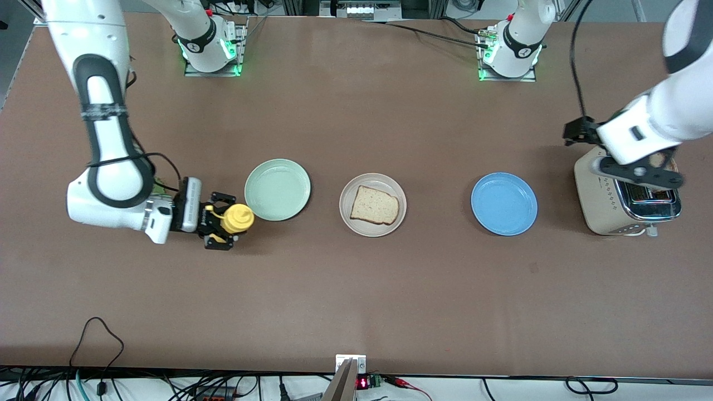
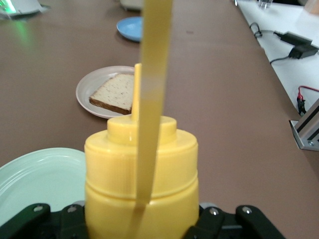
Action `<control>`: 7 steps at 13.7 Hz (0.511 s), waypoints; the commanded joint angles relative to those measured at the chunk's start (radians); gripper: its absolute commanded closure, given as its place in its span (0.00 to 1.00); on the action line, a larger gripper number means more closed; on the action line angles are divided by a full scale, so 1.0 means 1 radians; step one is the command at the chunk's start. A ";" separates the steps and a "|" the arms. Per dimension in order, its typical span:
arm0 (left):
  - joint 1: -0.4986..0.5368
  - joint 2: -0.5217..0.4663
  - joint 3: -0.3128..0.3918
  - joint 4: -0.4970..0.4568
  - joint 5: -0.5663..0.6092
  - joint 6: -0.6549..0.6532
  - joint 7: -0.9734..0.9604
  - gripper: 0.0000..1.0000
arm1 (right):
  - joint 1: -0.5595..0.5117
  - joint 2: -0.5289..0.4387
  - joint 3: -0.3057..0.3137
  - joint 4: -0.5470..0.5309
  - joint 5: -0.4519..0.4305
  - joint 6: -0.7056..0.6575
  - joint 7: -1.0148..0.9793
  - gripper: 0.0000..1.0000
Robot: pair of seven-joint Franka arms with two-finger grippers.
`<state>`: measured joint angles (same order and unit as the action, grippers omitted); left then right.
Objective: Make sandwich in beige plate with both arms
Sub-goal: 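Lift the yellow bottle and carry it over the beige plate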
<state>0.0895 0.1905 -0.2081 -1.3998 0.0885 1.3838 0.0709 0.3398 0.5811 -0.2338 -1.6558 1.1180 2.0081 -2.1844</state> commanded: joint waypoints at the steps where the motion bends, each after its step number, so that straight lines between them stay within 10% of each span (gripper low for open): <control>1: -0.105 -0.121 0.163 -0.112 -0.031 0.107 -0.077 0.00 | 0.083 0.005 -0.010 0.074 -0.151 0.096 0.185 0.79; 7: -0.113 -0.267 0.213 -0.304 -0.096 0.225 -0.013 0.00 | 0.263 0.022 -0.010 0.108 -0.514 0.314 0.481 0.78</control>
<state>-0.0027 -0.0305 -0.0131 -1.6263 0.0054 1.5718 0.0269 0.5439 0.5874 -0.2320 -1.5872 0.7132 2.2779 -1.8102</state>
